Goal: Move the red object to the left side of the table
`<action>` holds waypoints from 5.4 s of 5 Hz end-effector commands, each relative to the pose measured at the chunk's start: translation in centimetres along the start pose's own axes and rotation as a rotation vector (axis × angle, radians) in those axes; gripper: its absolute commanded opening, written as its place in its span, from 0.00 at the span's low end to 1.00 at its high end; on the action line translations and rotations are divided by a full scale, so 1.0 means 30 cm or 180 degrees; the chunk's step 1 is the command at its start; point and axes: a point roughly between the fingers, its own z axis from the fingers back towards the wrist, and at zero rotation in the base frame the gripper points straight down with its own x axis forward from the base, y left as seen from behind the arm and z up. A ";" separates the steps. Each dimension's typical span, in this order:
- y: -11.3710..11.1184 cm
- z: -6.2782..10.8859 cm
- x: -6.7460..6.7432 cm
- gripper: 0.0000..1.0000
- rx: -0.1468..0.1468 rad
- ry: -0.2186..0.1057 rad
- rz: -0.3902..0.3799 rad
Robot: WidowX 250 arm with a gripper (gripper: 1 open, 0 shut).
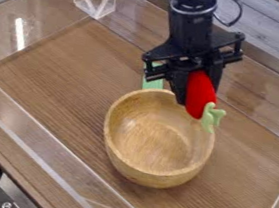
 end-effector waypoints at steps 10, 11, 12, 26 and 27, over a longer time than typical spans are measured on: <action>0.115 0.020 -0.084 0.00 -0.0196 -0.0397 0.0032; 0.132 0.041 -0.061 0.00 -0.0217 -0.0404 -0.0058; 0.148 0.055 -0.040 0.00 -0.0233 -0.0407 -0.0143; 0.434 -0.063 0.447 0.00 -0.0238 -0.1053 0.1363; 0.440 -0.068 0.461 0.00 -0.0231 -0.1096 0.1351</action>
